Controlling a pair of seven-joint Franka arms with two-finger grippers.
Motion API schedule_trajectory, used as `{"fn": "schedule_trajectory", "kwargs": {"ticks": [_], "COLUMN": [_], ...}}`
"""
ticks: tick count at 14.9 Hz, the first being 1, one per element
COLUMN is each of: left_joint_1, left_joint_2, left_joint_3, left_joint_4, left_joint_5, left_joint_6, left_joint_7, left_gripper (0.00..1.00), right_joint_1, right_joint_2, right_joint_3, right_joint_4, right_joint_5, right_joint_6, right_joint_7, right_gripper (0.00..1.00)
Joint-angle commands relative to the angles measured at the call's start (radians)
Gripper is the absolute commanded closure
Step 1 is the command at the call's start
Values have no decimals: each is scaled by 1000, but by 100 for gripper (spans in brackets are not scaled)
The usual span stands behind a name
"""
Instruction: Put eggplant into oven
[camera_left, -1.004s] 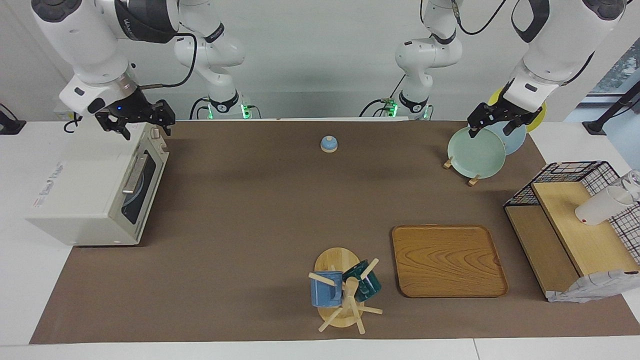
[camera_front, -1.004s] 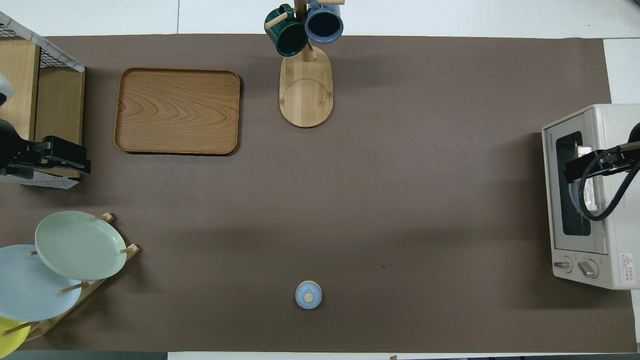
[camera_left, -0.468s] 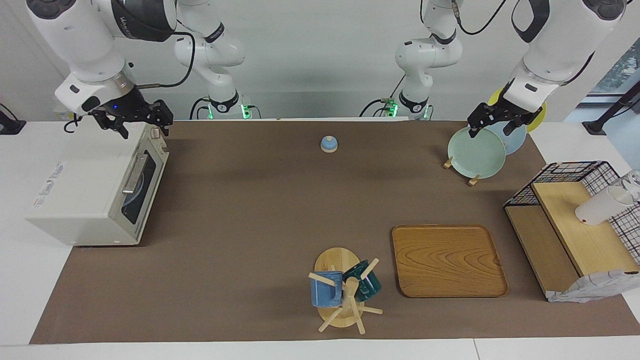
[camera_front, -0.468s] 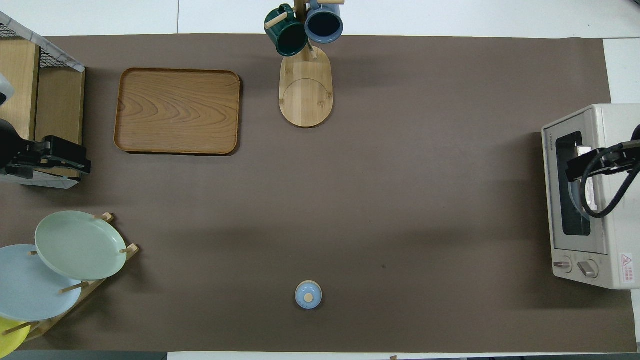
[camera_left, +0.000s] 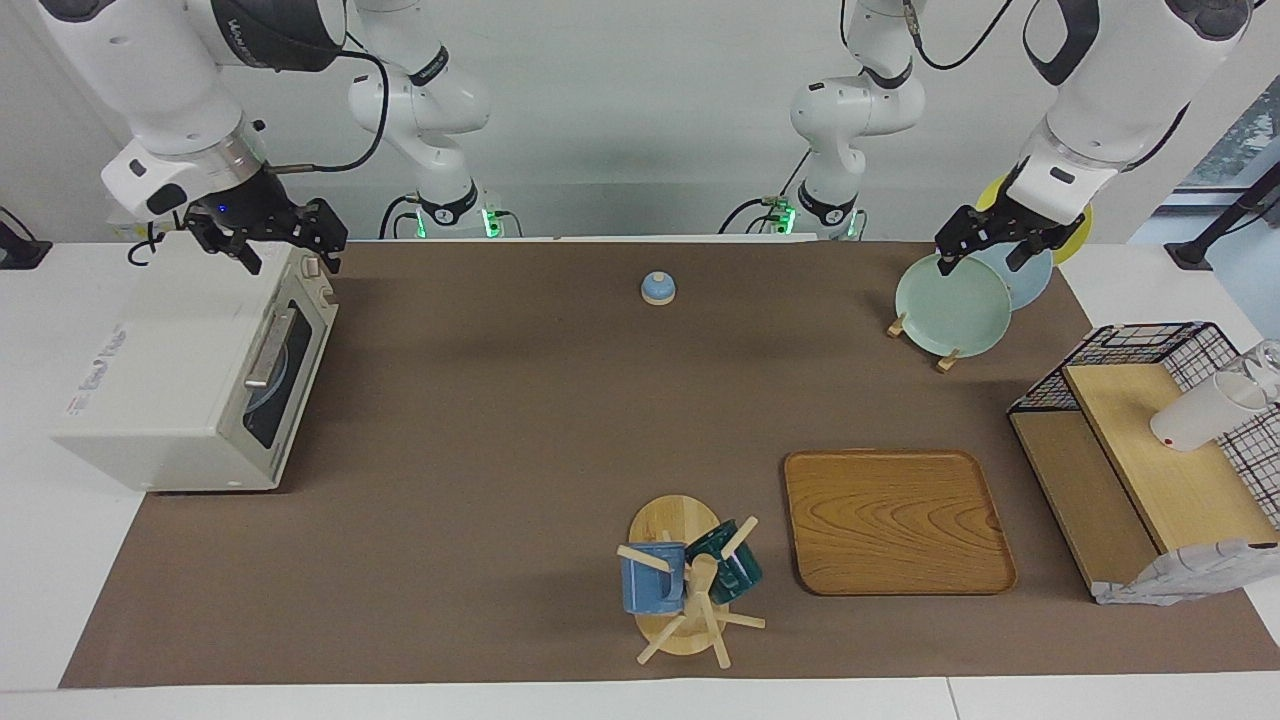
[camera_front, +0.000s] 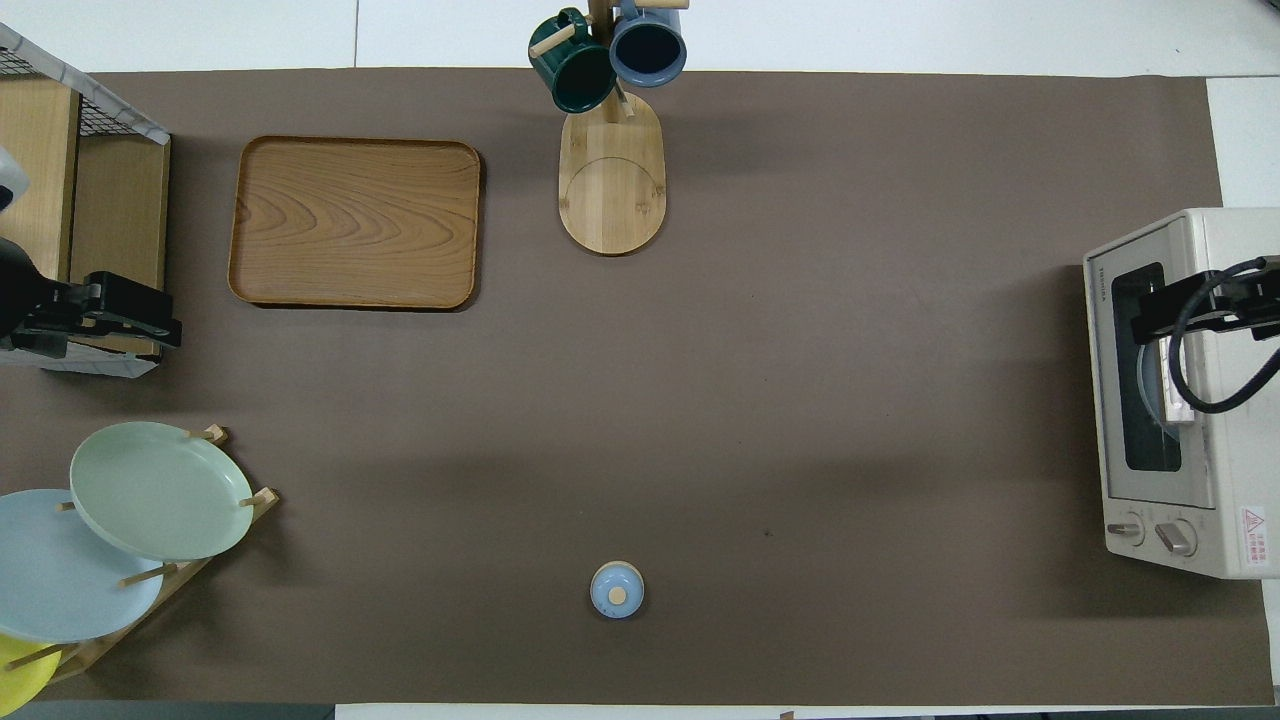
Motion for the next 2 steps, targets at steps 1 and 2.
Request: {"fn": "schedule_trajectory", "kwargs": {"ticks": [1, 2], "left_joint_1": [-2, -3], "left_joint_2": [-9, -9], "left_joint_3": [7, 7], "left_joint_4": [3, 3], "left_joint_5": [-4, -4], "left_joint_6": [-19, -19], "left_joint_7": [6, 6], "left_gripper": [0, 0], "right_joint_1": [-9, -9], "right_joint_2": [17, 17], "right_joint_3": [-2, -2], "right_joint_4": [30, 30], "right_joint_5": [21, 21], "right_joint_6": [-16, -16], "right_joint_7": [12, 11], "right_gripper": [0, 0]}}
